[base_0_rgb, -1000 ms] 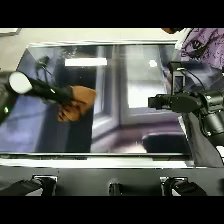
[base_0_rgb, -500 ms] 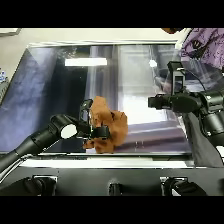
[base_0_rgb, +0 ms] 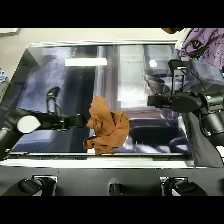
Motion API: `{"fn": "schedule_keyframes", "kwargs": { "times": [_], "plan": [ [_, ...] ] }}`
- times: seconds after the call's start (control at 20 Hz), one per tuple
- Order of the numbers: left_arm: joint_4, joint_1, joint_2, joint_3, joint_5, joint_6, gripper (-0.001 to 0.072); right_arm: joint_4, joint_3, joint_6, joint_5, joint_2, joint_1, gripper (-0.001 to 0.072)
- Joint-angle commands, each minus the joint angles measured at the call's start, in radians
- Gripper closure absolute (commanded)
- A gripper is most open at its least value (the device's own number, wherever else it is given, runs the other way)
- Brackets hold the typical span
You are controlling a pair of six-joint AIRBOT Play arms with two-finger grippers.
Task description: Fold the clothes and pants, and hang the long-sleeved shirts on hangers.
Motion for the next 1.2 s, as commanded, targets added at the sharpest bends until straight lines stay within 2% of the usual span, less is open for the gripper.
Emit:
{"fn": "schedule_keyframes", "kwargs": {
  "times": [0.0, 0.15, 0.2, 0.3, 0.35, 0.4, 0.45, 0.55, 0.6, 0.65, 0.8, 1.15],
  "plan": [
    [0.006, 0.112, 0.045, -0.002, -0.063, 0.066, 0.0047, 0.011, 0.001, 0.004, -0.025, 0.001, 0.001, 0.0662],
    [0.006, 0.129, 0.043, -0.002, -0.062, 0.067, 0.0046, 0.018, 0.000, 0.002, -0.044, 0.000, 0.001, 0.0652],
    [0.006, 0.129, 0.042, -0.002, -0.062, 0.066, 0.0046, 0.018, -0.003, -0.006, -0.040, 0.000, 0.001, 0.0614],
    [0.000, 0.129, 0.042, -0.002, -0.064, 0.042, 0.0045, 0.027, -0.044, -0.026, -0.038, -0.009, 0.001, 0.0595],
    [0.002, 0.132, 0.039, -0.002, -0.063, 0.021, 0.0043, 0.028, -0.070, -0.037, -0.062, -0.029, 0.001, 0.0545],
    [0.002, 0.137, 0.032, -0.003, -0.064, 0.003, -0.0001, 0.046, -0.103, -0.035, -0.087, -0.056, 0.001, 0.0422],
    [0.002, 0.145, 0.023, -0.006, -0.064, -0.005, -0.0013, 0.142, -0.146, -0.043, -0.100, -0.091, -0.011, 0.0367],
    [0.002, 0.163, 0.002, -0.019, -0.062, -0.003, -0.0013, 0.530, -0.230, -0.203, -0.116, -0.164, -0.062, 0.0331],
    [0.002, 0.171, -0.006, -0.027, -0.061, 0.001, -0.0013, 0.663, -0.262, -0.264, -0.119, -0.204, -0.073, 0.0281],
    [0.002, 0.177, -0.014, -0.034, -0.061, 0.001, -0.0013, 0.699, -0.282, -0.292, -0.114, -0.244, -0.071, 0.0245],
    [0.002, 0.183, -0.036, -0.036, -0.055, 0.004, -0.0013, 0.713, -0.314, -0.368, -0.077, -0.336, -0.064, 0.0237],
    [0.002, 0.183, -0.059, -0.036, -0.016, 0.004, -0.0013, 0.795, -0.314, -0.411, 0.058, -0.428, -0.064, 0.0239]
  ]
}}
